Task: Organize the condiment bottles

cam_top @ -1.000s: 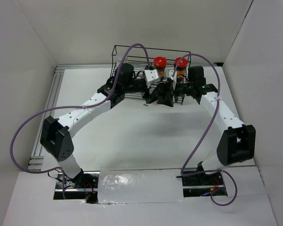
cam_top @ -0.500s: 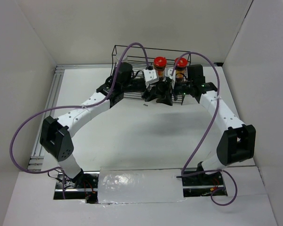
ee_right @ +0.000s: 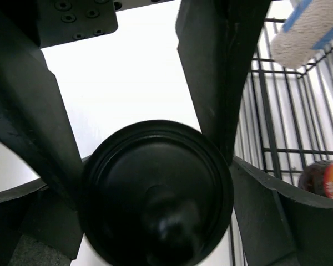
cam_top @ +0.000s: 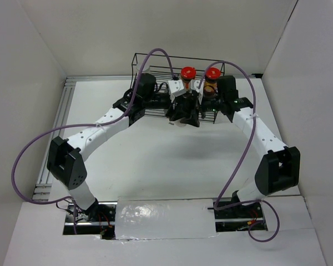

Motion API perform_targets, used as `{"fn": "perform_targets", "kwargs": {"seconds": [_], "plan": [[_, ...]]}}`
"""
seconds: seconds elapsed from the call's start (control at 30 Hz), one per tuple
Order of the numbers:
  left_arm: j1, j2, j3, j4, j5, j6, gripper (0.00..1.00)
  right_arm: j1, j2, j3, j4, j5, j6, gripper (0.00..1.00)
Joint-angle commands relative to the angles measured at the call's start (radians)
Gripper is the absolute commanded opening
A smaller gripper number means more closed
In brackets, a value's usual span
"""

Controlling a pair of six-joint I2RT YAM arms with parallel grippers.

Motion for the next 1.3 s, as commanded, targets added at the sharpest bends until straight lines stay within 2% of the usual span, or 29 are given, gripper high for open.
{"fn": "perform_targets", "kwargs": {"seconds": [0.0, 0.23, 0.37, 0.5, 0.57, 0.6, 0.67, 0.87, 1.27], "plan": [[0.011, -0.024, 0.064, 0.052, -0.043, -0.064, 0.00, -0.012, -0.061, -0.007, 0.116, 0.034, 0.061, 1.00], [0.035, -0.042, 0.075, 0.059, -0.206, -0.113, 0.00, -0.043, -0.122, -0.067, 0.219, 0.110, 0.124, 1.00], [0.040, -0.053, 0.097, 0.079, -0.356, -0.124, 0.00, -0.067, -0.162, -0.070, 0.203, 0.159, 0.122, 1.00], [0.040, -0.047, 0.147, 0.121, -0.606, -0.144, 0.00, -0.090, -0.284, -0.162, 0.301, 0.244, 0.162, 1.00], [0.041, -0.045, 0.165, 0.138, -0.639, -0.165, 0.00, -0.092, -0.323, -0.200, 0.337, 0.269, 0.171, 1.00], [0.047, -0.048, 0.168, 0.150, -0.707, -0.174, 0.00, -0.092, -0.355, -0.216, 0.351, 0.277, 0.178, 1.00], [0.057, -0.050, 0.162, 0.188, -0.706, -0.219, 0.00, -0.096, -0.377, -0.245, 0.354, 0.297, 0.179, 1.00], [0.087, 0.007, 0.154, 0.299, -0.719, -0.216, 0.00, -0.122, -0.429, -0.286, 0.342, 0.328, 0.170, 1.00], [0.141, 0.105, 0.084, 0.487, -0.651, -0.231, 0.00, -0.220, -0.458, -0.338, 0.312, 0.282, 0.145, 1.00]]}}
